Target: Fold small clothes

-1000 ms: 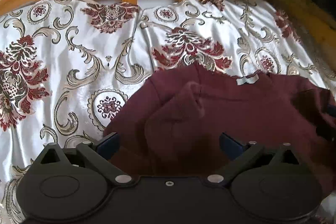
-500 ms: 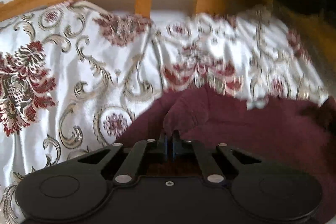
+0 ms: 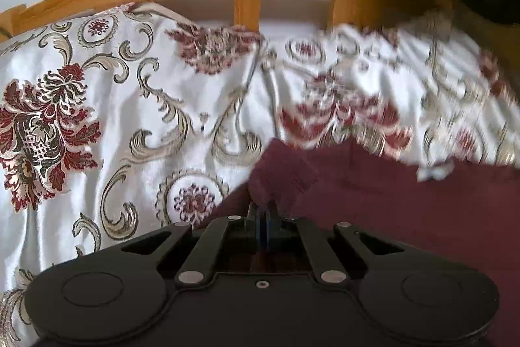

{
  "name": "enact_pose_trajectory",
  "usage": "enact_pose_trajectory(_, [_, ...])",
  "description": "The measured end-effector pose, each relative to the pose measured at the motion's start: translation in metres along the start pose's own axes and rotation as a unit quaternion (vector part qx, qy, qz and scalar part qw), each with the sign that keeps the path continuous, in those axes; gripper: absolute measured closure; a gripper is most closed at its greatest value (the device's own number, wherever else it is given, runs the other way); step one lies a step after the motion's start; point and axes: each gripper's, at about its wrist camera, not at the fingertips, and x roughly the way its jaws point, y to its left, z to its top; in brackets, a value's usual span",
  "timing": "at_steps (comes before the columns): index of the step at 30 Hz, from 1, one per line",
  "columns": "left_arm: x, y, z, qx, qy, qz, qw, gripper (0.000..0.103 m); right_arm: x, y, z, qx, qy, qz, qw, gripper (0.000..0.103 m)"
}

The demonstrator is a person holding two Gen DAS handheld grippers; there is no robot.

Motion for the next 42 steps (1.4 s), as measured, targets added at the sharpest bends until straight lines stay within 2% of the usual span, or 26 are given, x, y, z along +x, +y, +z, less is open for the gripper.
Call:
enact_pose_trajectory(2, [0.003,0.001,-0.005,-0.001,0.012,0.002,0.9999,0.098,0.001,0.001,0.000,-0.003,0.004,-0.003,1.000,0.098])
enact_pose_trajectory(4, [0.006,0.003,-0.006,-0.012,0.033,0.004,0.9994,0.086,0.001,0.002,-0.001,-0.006,0.006,-0.003,1.000,0.097])
enact_pose_trajectory(6, [0.005,0.007,-0.006,-0.020,0.041,0.017,0.9988,0.061,0.000,0.003,-0.001,-0.007,0.006,-0.002,1.000,0.094])
enact_pose_trajectory(7, [0.003,0.010,-0.006,-0.024,0.041,0.021,0.9986,0.053,0.000,0.003,-0.001,-0.009,0.006,-0.003,1.000,0.092])
enact_pose_trajectory(8, [0.001,0.013,-0.006,-0.030,0.042,0.020,0.9985,0.036,0.000,0.004,-0.001,-0.012,0.006,-0.003,1.000,0.089])
enact_pose_trajectory(9, [-0.001,0.016,-0.005,-0.036,0.041,0.016,0.9984,0.024,-0.001,0.005,0.000,-0.016,0.006,-0.004,1.000,0.086])
enact_pose_trajectory(12, [-0.014,0.023,-0.006,-0.060,0.038,0.018,0.9973,0.017,-0.004,0.010,0.002,-0.028,0.004,-0.003,1.000,0.063])
enact_pose_trajectory(14, [-0.026,0.026,-0.010,-0.065,0.034,0.021,0.9971,0.009,-0.009,0.017,0.003,-0.040,-0.001,0.001,0.999,0.037])
enact_pose_trajectory(15, [-0.031,0.026,-0.012,-0.063,0.032,0.023,0.9972,0.005,-0.011,0.021,0.004,-0.048,-0.004,0.001,0.999,0.033])
enact_pose_trajectory(19, [-0.058,0.021,-0.029,-0.033,0.013,0.020,0.9992,0.002,-0.023,0.034,0.005,-0.068,-0.019,-0.013,0.997,0.007])
enact_pose_trajectory(22, [-0.071,0.011,-0.047,0.004,0.008,0.020,0.9998,0.001,-0.033,0.039,0.004,-0.068,-0.024,-0.025,0.997,0.001])
enact_pose_trajectory(25, [-0.076,0.005,-0.064,0.036,0.017,0.037,0.9985,0.001,-0.041,0.040,-0.002,-0.062,-0.015,-0.052,0.997,0.001])
enact_pose_trajectory(28, [-0.073,0.009,-0.077,0.031,0.032,0.059,0.9973,0.001,-0.051,0.035,-0.008,-0.048,0.003,-0.086,0.995,0.001])
enact_pose_trajectory(32, [-0.073,0.026,-0.082,-0.020,0.037,0.040,0.9983,0.001,-0.067,0.024,-0.016,-0.022,0.023,-0.121,0.992,0.000])
enact_pose_trajectory(38, [-0.070,0.032,-0.088,-0.031,0.045,0.031,0.9980,0.001,-0.078,0.023,-0.019,-0.019,0.047,-0.156,0.986,0.000])
enact_pose_trajectory(42, [-0.065,0.034,-0.092,-0.030,0.054,0.029,0.9977,0.001,-0.072,0.032,-0.032,-0.045,0.057,-0.176,0.982,0.000])
